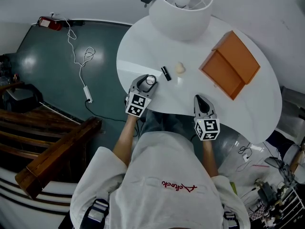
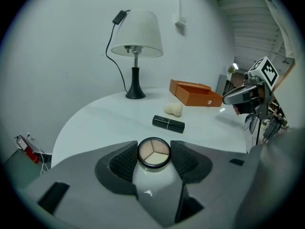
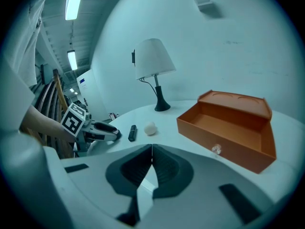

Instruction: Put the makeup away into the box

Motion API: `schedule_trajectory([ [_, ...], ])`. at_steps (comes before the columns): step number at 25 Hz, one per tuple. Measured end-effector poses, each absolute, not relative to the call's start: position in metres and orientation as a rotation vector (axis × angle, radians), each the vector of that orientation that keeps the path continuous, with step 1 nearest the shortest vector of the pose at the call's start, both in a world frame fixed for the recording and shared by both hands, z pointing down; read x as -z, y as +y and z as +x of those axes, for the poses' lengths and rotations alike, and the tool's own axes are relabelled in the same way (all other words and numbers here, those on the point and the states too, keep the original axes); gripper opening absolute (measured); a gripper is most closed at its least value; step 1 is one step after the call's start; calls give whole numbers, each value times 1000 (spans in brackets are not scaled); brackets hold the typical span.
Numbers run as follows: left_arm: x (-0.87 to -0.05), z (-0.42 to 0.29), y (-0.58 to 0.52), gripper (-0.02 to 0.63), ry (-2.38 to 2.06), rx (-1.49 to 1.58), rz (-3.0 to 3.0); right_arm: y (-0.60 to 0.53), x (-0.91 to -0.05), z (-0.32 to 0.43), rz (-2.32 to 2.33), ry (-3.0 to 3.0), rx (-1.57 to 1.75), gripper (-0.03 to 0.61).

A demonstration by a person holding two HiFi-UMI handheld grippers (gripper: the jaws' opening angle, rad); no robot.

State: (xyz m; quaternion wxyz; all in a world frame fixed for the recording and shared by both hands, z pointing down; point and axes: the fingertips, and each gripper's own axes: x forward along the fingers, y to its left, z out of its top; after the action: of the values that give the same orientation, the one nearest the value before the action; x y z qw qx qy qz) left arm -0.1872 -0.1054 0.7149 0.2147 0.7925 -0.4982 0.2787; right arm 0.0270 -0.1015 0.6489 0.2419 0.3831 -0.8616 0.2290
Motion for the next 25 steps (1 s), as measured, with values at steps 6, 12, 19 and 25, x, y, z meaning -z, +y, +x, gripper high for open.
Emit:
schedule_trajectory([
  [6, -692, -181, -123, 221, -1404, -730, 2244, -107, -643, 34, 1089, -2362, -619, 20],
  [12, -649, -156, -160, 221, -1409, -682, 2365, -113, -627, 51, 1178, -2364, -595, 20],
  [19, -605, -116, -196, 221, -1365, -644, 2507, -111, -610, 84, 1316, -2337, -585, 20],
  [25, -580, -78, -217, 221, -1308, -635, 2606, -111, -596, 116, 1440, -2313, -573, 20],
])
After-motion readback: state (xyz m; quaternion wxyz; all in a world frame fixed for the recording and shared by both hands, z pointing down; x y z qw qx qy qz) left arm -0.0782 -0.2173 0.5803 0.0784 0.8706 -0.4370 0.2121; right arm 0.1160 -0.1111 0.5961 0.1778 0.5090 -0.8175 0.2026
